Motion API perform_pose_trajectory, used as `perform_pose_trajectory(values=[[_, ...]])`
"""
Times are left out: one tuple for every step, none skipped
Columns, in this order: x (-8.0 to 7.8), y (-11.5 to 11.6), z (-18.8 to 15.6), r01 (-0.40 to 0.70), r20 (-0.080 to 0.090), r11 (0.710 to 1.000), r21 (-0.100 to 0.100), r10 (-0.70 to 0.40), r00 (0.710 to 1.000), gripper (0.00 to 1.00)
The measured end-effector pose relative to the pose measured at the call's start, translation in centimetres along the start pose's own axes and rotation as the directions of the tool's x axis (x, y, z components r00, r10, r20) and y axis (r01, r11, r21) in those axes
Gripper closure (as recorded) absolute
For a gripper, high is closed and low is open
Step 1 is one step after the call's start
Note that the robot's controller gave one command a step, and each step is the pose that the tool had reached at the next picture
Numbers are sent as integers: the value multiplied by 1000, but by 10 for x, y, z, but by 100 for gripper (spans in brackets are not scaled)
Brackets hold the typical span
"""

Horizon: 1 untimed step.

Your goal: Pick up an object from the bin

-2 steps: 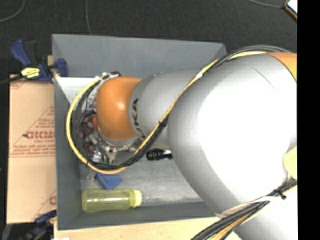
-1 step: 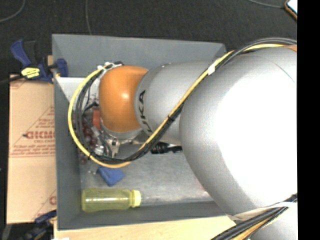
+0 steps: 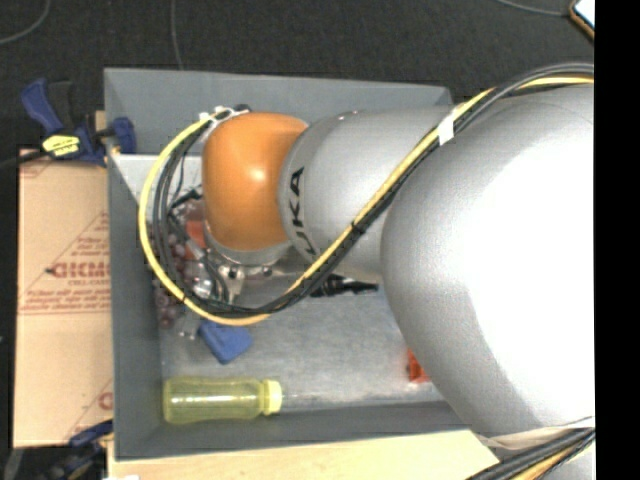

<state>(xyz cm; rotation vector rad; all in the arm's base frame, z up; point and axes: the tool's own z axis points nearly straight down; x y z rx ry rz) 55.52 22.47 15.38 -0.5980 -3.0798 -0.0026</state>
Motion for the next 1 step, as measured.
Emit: perform_pose_trajectory(values=[[0,-1,-31,1,-1,1000,1,-1,1000,100]])
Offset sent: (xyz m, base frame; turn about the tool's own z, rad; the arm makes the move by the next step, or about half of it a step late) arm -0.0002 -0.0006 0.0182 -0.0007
